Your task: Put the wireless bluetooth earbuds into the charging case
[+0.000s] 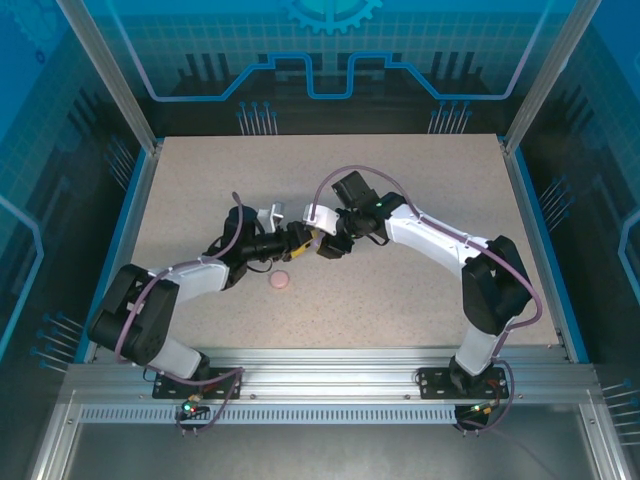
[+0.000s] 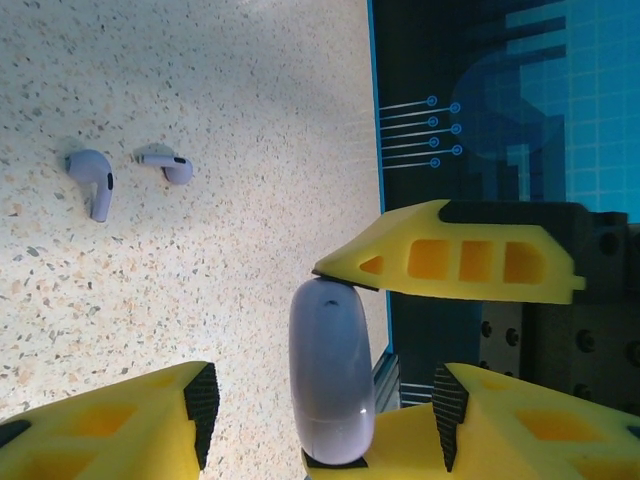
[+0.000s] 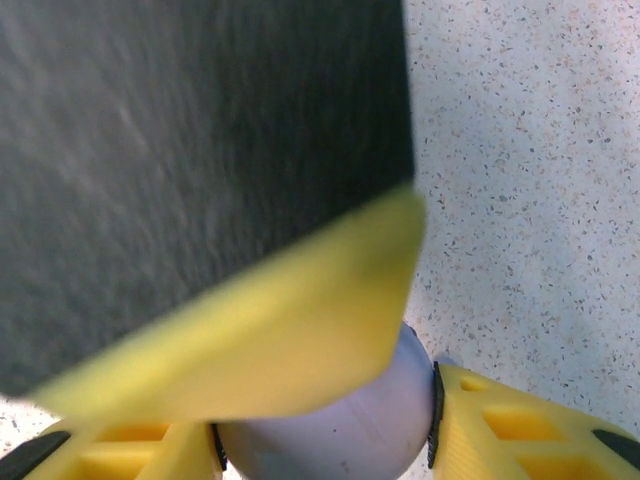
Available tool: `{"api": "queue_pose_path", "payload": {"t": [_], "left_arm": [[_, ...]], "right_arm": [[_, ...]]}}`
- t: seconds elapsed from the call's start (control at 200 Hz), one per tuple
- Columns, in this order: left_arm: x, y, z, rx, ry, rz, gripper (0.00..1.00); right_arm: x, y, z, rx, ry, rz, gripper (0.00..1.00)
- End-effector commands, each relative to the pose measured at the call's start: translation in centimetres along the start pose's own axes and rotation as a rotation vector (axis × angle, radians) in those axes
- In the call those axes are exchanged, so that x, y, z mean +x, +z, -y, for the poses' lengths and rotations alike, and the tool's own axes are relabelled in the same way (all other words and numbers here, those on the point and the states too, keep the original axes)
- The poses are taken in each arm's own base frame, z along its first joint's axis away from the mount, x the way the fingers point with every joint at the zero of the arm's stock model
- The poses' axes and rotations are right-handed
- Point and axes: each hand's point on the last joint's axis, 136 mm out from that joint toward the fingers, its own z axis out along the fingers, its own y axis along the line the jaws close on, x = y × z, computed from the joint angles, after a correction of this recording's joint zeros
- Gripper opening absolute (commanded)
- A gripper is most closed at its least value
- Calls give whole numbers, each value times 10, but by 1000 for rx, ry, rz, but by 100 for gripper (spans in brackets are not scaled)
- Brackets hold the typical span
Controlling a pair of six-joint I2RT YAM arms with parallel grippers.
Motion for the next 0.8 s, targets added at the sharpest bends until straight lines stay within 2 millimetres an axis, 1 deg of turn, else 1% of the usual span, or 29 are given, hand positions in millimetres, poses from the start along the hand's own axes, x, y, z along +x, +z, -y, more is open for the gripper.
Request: {"api": "queue_pose_path", "payload": {"t": [0.0,0.07,0.15,0.21,0.305,0.35,0.44,0.52,0.61,0.73,0.755,0.795], "left_arm": [[4,11,20,60,24,-50,59],[8,17,26,84,29,-78,53],[8,22,30,103,32,-89,41],[7,22,32,111,32,-83,32],[7,21,32,105,36,-80,21],[8,21,33,103,43,-81,18],[8,18,35,105,61,-75,17],[7,16,38,108,96,-63,16],[5,10,45,110,160,-40,16],[4,2,55,110,265,-13,16],[4,0,60,118,295,-8,16],[4,-4,66,130,344,2,16]], "right_arm": [[-16,-8,1,-7,7,58,48],[-17,-6,0,-13,5,60,48],[-16,-4,-1,-14,5,50,48],[-14,-2,0,-9,6,38,48],[-11,-4,2,-4,11,31,48],[-10,-5,3,-4,17,30,49],[-9,-12,5,1,36,35,53],[-11,-25,6,-6,60,66,62],[-10,-45,3,-6,79,110,79],[-3,-78,-3,-4,111,181,94],[-2,-85,-5,-8,122,202,99],[-1,-98,-8,-21,139,244,100]]}}
